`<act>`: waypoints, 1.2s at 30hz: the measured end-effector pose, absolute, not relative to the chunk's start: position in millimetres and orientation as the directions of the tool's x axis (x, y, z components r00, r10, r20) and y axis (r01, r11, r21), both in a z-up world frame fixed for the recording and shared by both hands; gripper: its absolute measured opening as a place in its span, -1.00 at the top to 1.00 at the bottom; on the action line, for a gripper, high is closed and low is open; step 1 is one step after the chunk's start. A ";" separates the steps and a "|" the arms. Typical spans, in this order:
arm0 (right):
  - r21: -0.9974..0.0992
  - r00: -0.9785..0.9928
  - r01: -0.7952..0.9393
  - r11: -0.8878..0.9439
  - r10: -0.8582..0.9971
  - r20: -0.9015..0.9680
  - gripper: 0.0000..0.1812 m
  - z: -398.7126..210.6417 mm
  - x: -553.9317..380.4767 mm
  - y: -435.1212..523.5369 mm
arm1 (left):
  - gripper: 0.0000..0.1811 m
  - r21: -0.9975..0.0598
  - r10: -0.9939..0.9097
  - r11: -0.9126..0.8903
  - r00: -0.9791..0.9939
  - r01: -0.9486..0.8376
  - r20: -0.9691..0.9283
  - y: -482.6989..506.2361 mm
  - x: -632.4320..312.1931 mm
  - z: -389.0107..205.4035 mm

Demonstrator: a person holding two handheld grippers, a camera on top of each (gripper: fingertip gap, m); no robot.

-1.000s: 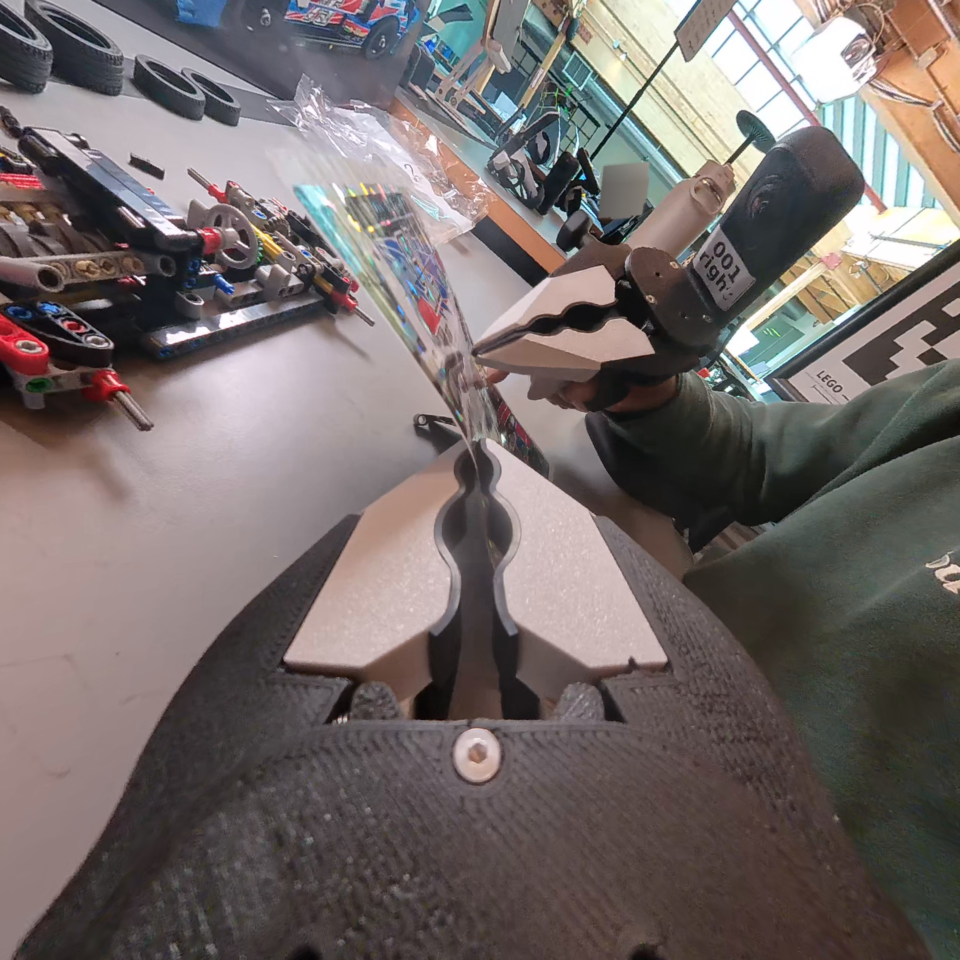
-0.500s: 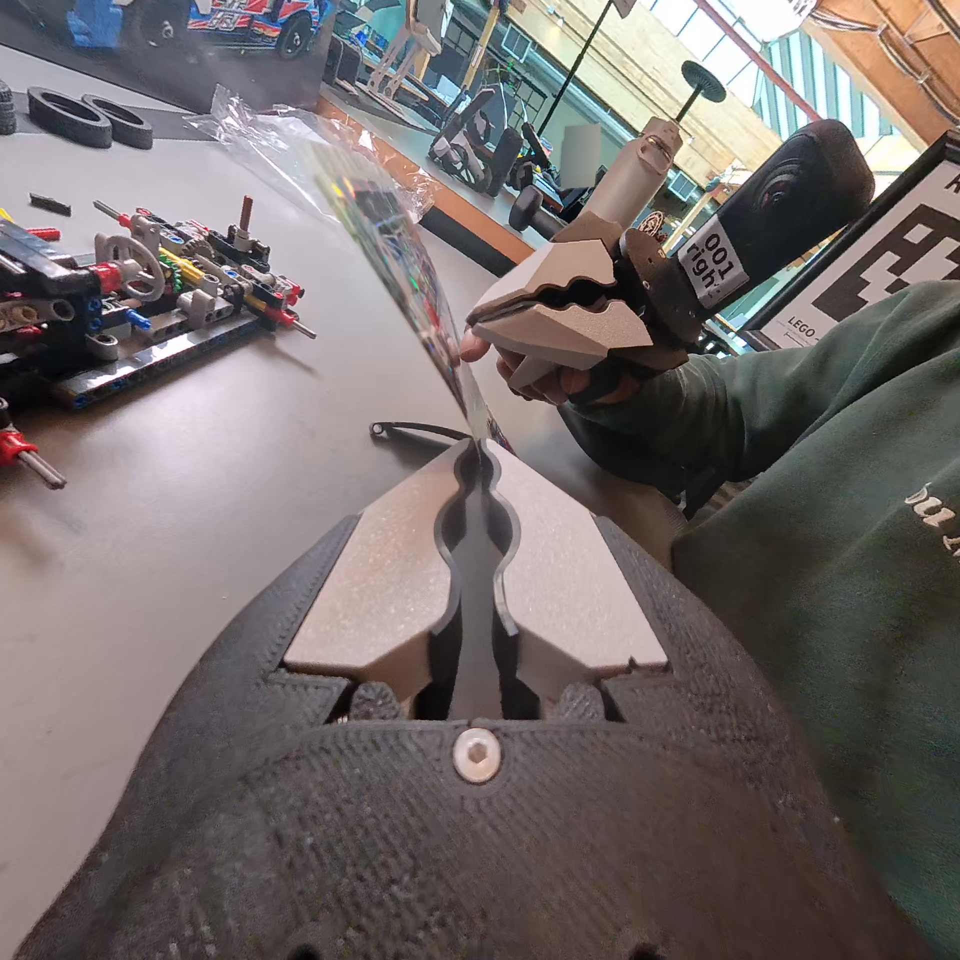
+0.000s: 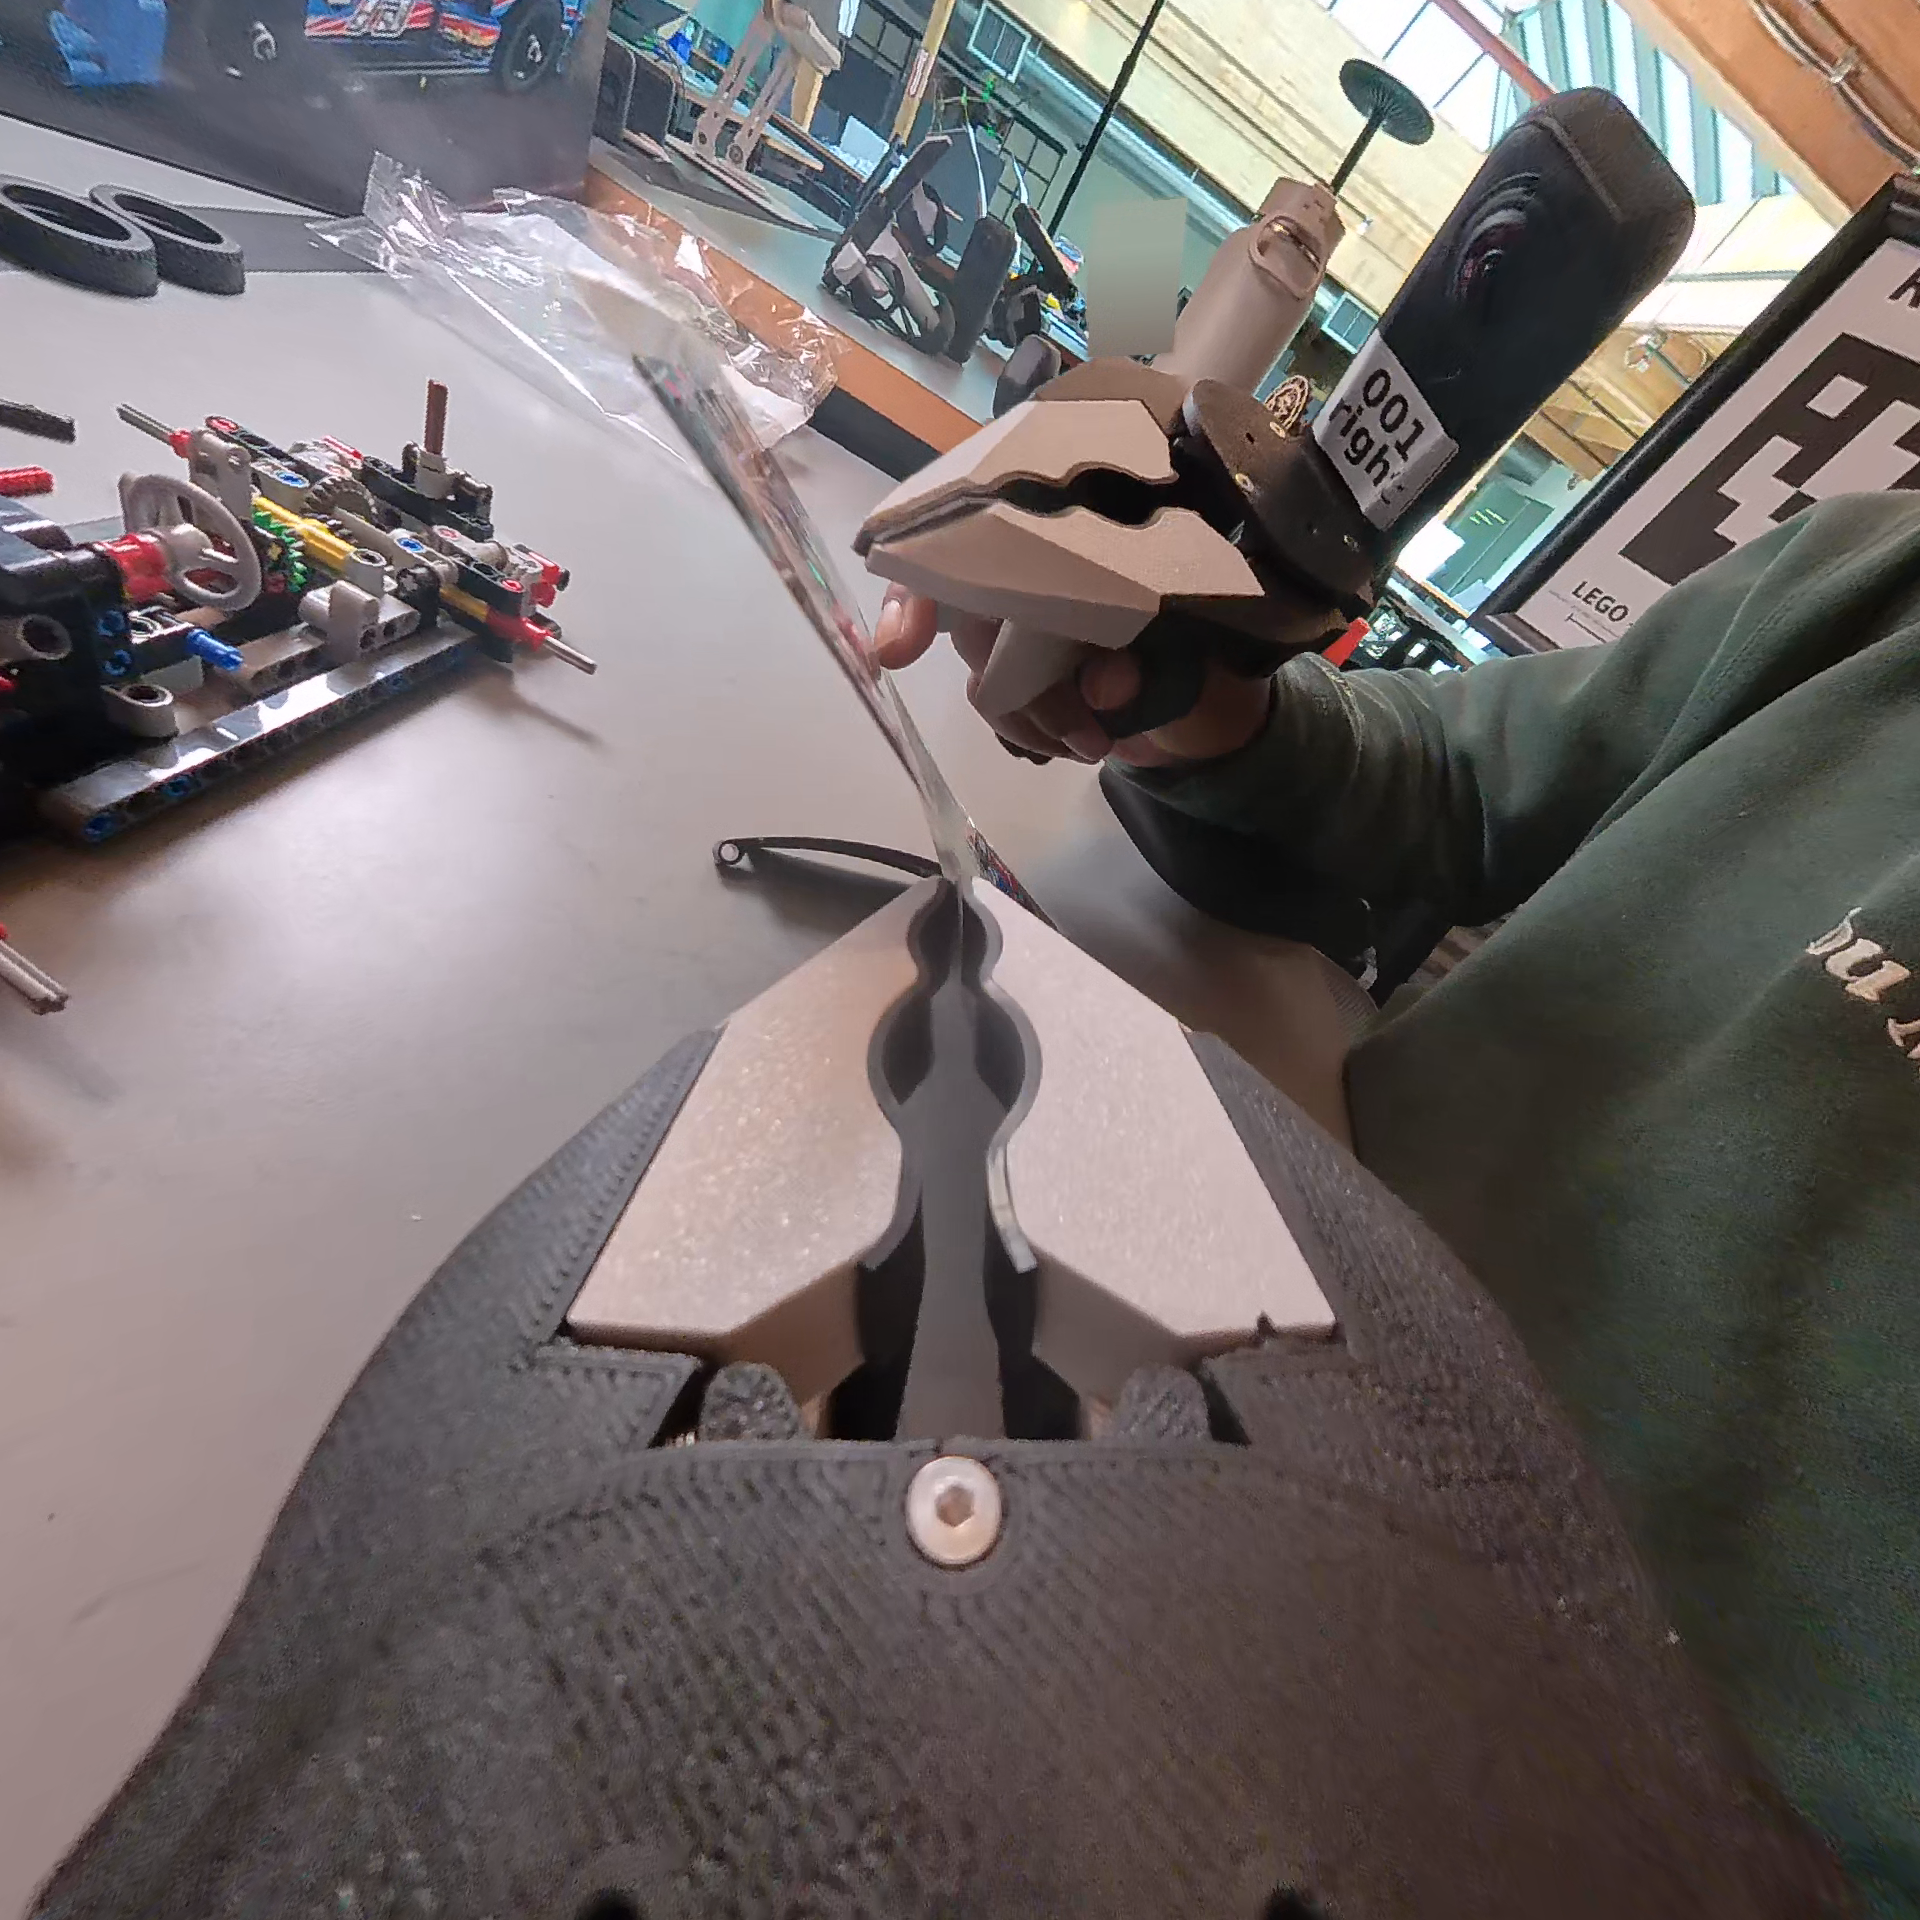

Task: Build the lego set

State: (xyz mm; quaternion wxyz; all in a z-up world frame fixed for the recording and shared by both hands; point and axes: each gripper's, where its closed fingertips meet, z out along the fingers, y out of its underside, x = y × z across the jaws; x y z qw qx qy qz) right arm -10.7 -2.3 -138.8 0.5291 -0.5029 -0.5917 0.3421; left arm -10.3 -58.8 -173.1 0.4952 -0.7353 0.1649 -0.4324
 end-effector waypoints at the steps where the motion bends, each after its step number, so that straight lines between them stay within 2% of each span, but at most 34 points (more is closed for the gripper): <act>1: -0.939 0.070 0.236 0.250 0.959 0.273 1.00 -138.6 -10.3 -0.6 | 1.00 -0.872 -0.672 -0.453 0.572 0.184 0.470 -58.9 -10.1 -172.8; 18: -0.927 0.121 0.292 0.236 0.952 0.281 1.00 -145.1 -6.9 16.7 | 1.00 -0.887 -0.655 -0.414 0.609 0.206 0.447 -55.2 -18.6 -164.8; 36: -0.883 -0.037 0.349 0.314 0.946 0.322 1.00 -169.2 -10.7 -9.3 | 1.00 -0.881 -0.624 -0.394 0.628 0.261 0.465 -51.1 -42.2 -158.3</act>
